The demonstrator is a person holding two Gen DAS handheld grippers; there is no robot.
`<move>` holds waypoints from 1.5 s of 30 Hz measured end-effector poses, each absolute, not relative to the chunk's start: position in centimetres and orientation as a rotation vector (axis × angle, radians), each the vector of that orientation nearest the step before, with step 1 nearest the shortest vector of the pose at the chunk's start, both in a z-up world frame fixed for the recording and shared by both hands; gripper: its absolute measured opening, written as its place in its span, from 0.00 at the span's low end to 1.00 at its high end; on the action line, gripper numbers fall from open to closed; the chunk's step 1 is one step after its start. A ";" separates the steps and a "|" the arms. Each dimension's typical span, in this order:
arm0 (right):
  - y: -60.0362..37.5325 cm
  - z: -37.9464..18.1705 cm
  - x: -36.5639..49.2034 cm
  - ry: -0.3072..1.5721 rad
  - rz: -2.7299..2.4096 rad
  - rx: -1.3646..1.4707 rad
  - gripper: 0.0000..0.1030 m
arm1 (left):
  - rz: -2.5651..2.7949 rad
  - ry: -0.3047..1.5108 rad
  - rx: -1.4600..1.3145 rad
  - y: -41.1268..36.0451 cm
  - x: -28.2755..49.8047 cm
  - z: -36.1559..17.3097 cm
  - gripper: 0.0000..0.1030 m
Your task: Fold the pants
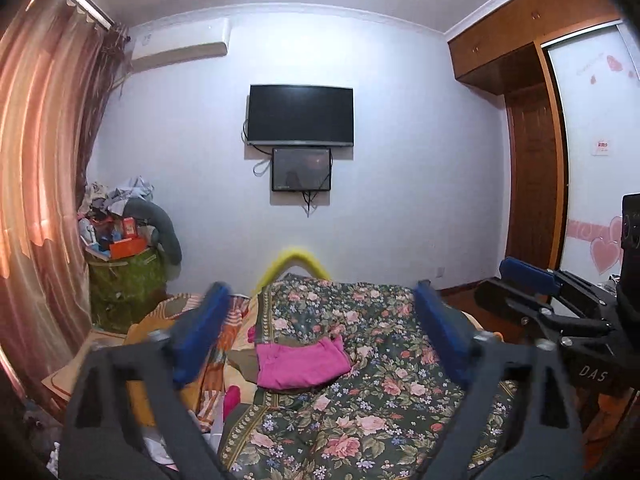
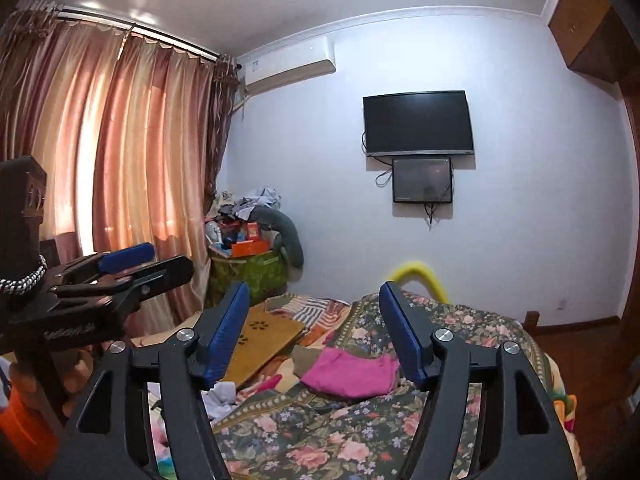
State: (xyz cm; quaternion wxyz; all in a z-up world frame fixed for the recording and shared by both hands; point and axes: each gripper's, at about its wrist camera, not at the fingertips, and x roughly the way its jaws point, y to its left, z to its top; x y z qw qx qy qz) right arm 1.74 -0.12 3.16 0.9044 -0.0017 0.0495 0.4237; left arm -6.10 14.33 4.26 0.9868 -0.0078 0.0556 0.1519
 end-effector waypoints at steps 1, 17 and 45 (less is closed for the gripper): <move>-0.3 3.2 1.6 0.104 0.870 0.001 0.68 | 0.309 0.103 -0.014 14.1 -6.3 4.2 1.00; -1.8 2.0 0.4 0.106 0.776 0.002 0.99 | 0.317 0.119 -0.019 13.4 -6.7 3.0 1.00; -2.1 2.3 0.0 0.126 0.752 -0.006 0.99 | 0.307 0.161 -0.035 14.2 -5.6 1.5 1.00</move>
